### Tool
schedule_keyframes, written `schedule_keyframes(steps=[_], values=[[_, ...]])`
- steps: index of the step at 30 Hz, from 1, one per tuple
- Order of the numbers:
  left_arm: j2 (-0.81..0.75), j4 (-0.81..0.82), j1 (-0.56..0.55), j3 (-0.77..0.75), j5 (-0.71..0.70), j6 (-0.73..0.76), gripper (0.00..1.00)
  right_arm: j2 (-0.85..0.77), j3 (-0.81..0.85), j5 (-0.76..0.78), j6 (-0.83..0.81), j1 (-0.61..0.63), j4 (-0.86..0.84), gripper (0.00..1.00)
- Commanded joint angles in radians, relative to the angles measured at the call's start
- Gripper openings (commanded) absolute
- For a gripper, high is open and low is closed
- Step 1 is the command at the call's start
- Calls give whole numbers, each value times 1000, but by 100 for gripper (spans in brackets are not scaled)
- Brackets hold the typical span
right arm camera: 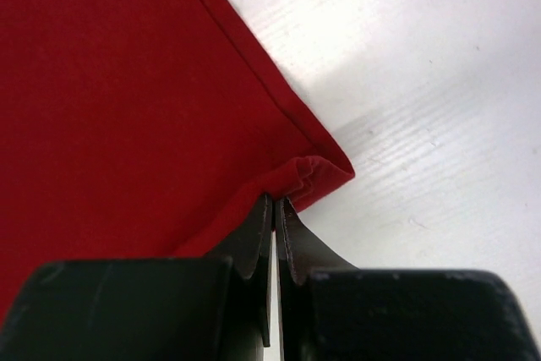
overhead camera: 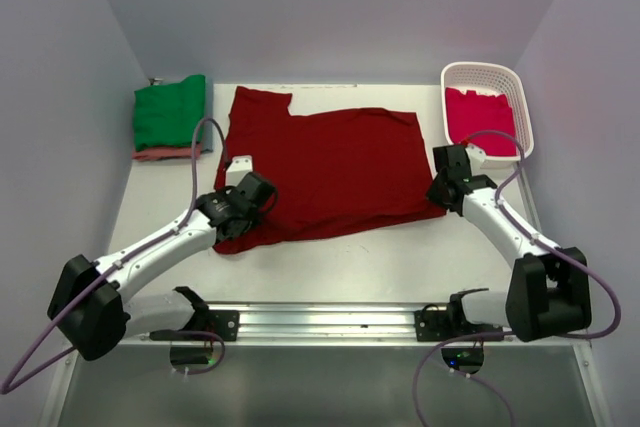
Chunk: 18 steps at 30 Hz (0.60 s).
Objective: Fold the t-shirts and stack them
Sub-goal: Fold the tshirt
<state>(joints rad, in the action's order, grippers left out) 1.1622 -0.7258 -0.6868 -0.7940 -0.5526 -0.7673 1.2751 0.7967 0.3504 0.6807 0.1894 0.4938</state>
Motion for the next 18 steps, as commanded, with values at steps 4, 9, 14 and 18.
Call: schedule_keyframes(steps=[4, 9, 14, 18], values=[[99, 213, 64, -63, -38, 114, 0, 96, 105, 38, -20, -1, -87, 0], [136, 209, 104, -120, -69, 144, 0, 173, 165, 42, -26, 1, -92, 0], [149, 215, 151, -142, -69, 174, 0, 220, 202, 56, -30, 1, -95, 0], [166, 218, 187, -142, -60, 187, 0, 245, 225, 71, -32, -1, -95, 0]])
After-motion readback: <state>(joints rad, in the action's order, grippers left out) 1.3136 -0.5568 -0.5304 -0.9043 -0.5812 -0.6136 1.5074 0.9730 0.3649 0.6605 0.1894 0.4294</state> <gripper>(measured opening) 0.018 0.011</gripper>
